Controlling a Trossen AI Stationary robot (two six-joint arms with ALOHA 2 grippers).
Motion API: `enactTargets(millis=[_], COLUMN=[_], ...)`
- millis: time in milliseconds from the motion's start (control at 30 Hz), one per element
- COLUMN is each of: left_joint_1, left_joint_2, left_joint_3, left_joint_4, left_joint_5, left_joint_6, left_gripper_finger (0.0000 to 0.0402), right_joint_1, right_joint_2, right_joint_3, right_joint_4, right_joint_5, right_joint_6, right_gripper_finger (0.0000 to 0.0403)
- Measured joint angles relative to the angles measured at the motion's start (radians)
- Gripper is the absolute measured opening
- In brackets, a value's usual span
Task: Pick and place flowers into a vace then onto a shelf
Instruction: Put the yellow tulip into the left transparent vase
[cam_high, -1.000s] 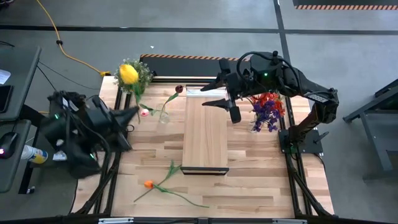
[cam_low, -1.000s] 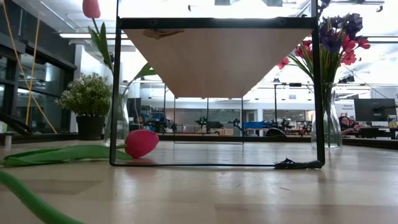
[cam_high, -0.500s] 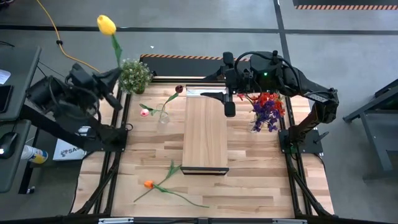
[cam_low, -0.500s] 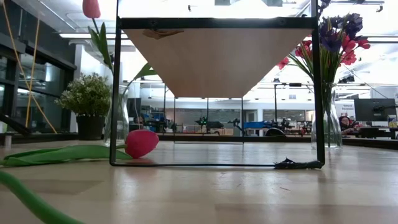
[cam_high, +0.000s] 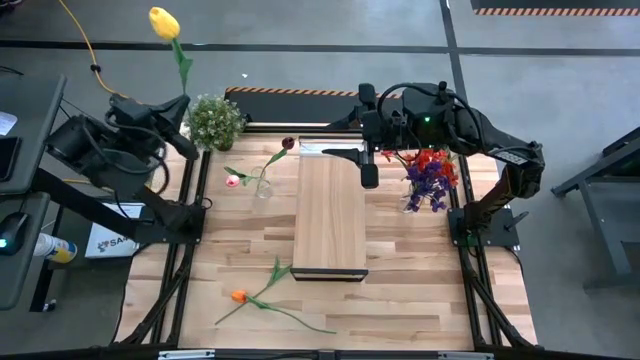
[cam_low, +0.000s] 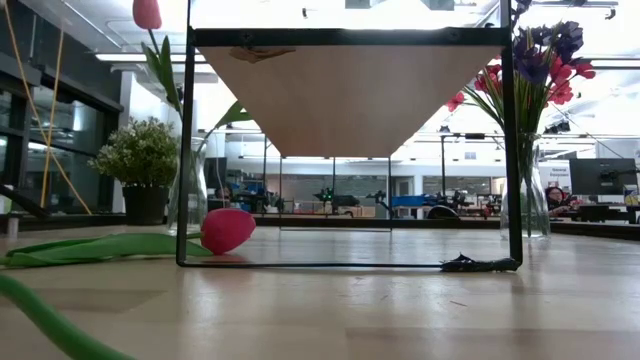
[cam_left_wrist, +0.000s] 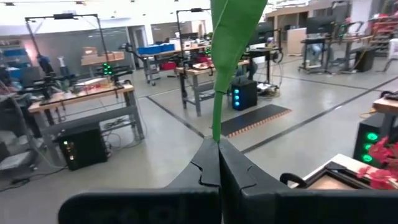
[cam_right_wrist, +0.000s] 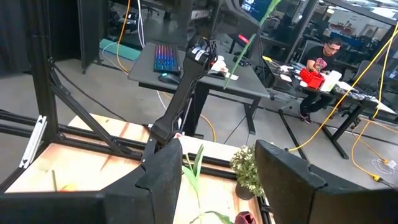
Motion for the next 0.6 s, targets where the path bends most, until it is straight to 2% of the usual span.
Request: enactTargets(millis=[200,333,600], left_joint_1=[0.004,0.005,0.005], left_joint_2=[0.063,0.095,0.101], left_joint_3=[0.000,0.000,-0.008], left_joint_4=[0.001,0.000,0.002], left_joint_5=[0.008,0.050,0.077], left_joint_6=[-0.019,-0.020,-0.084], left_gripper_finger=[0.0022,0.0022,0.0022], right_joint_1=[0.000,0.000,0.000], right_joint_2=[0.000,0.000,0.000], right_joint_3=[0.000,0.000,0.000], right_joint_4=[0.013,0.016,0.016], right_joint_5=[0.000,-0.001,-0.014], right_joint_6=[0.000,-0.003,-0.032], right_gripper_finger=[0.0193,0.0193,0.0193])
